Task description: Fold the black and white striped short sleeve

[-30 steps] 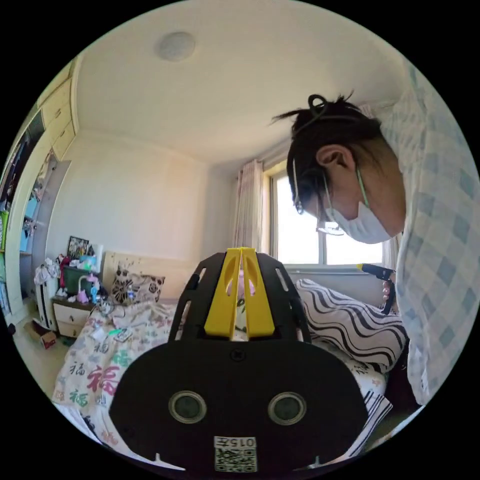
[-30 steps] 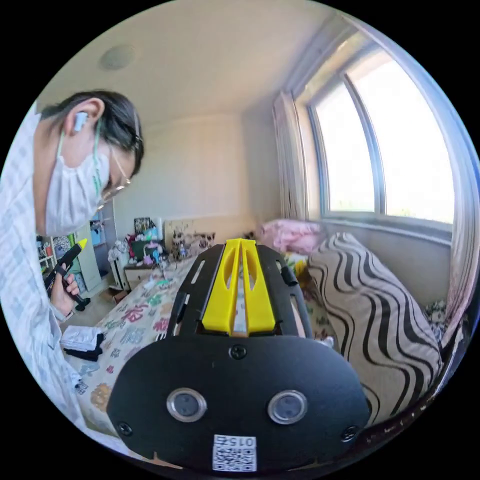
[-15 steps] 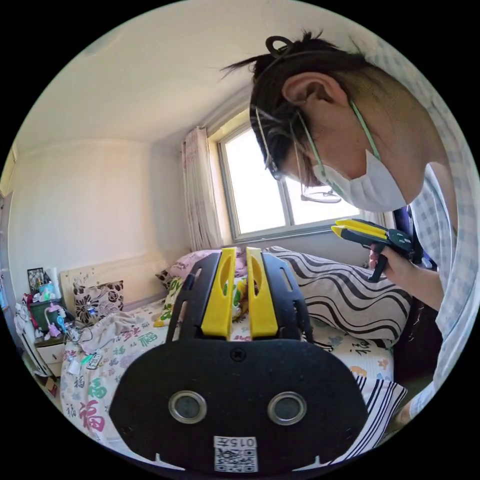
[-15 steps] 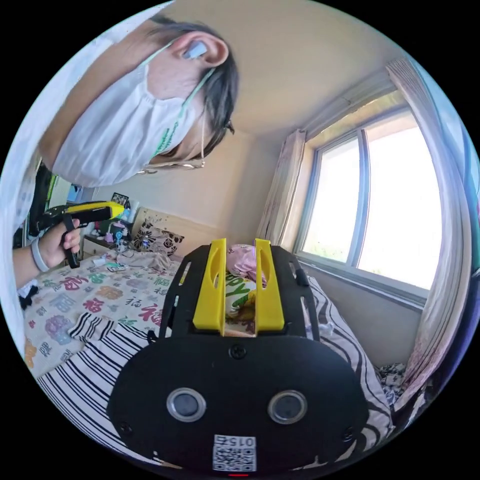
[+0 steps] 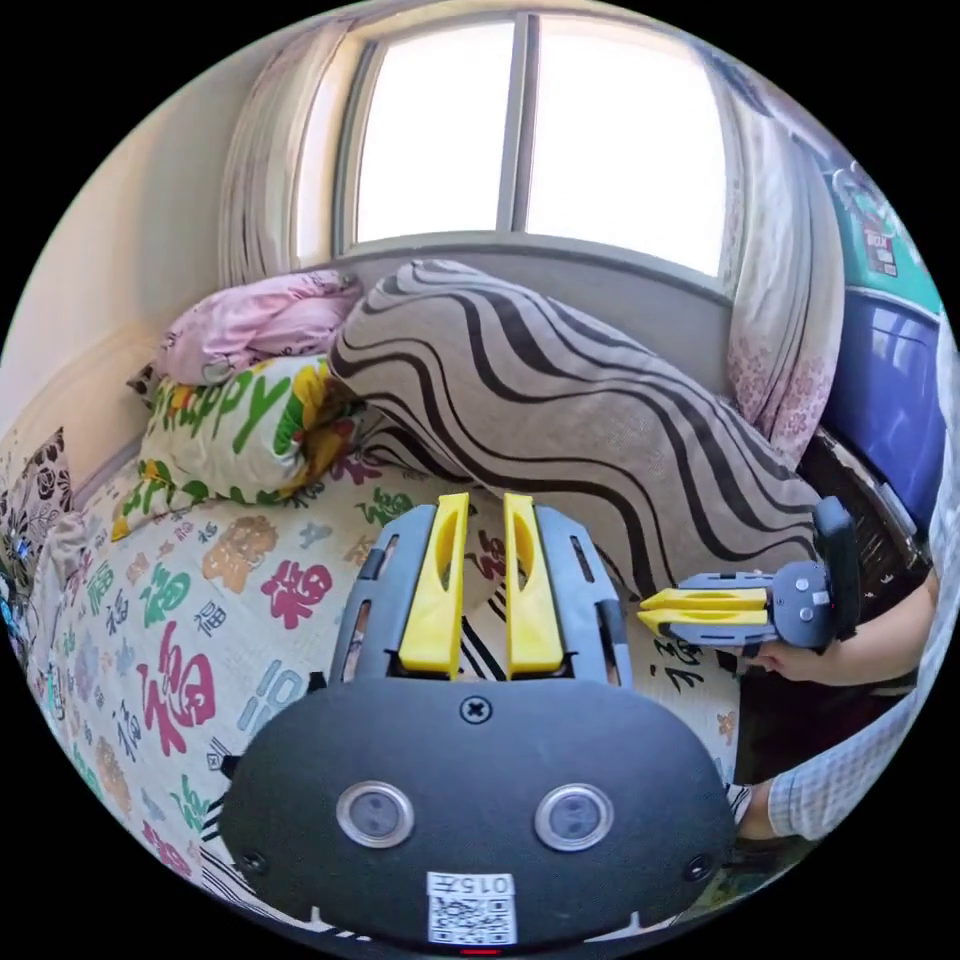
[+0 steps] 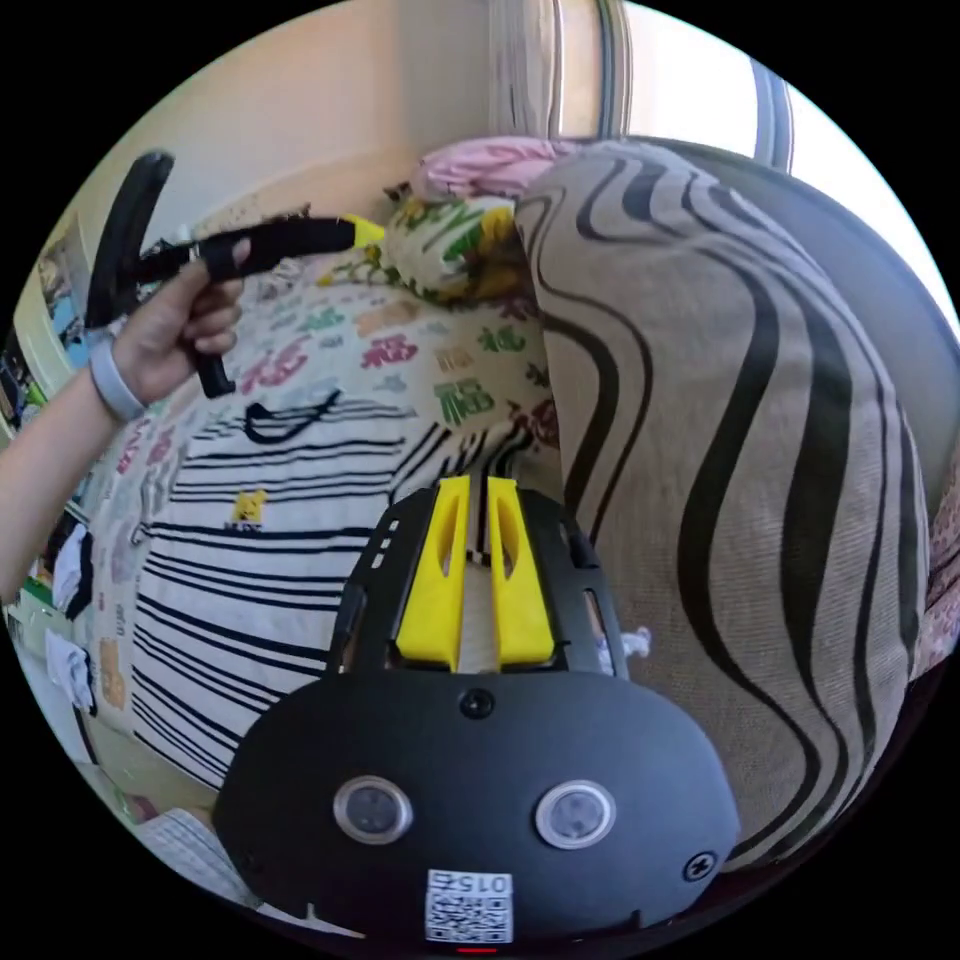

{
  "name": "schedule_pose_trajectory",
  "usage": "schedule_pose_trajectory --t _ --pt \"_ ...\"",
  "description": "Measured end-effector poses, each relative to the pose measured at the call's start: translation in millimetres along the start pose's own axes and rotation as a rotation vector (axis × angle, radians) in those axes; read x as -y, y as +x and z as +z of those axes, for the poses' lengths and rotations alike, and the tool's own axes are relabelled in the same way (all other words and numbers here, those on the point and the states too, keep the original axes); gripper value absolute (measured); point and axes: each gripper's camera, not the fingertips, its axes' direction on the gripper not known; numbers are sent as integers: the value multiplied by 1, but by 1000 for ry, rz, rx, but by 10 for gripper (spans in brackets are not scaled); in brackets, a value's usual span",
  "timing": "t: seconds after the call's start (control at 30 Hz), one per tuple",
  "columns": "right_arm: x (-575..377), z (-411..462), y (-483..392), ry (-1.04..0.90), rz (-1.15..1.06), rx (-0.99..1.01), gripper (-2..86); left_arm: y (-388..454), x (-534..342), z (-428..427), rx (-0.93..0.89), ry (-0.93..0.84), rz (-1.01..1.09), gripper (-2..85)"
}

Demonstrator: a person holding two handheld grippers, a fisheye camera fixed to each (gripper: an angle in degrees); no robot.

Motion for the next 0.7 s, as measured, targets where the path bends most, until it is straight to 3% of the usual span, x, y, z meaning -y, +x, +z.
schedule_pose_trajectory --t 0.17,0.33,0.7 --pt "22 82 11 -208 26 -124 71 -9 14 165 -107 -279 10 62" --pt "56 130 30 -338 118 -24 51 -20 21 295 -193 -514 -1 68" --pt "92 128 74 -336 294 102 29 -32 15 430 -262 -712 44 75"
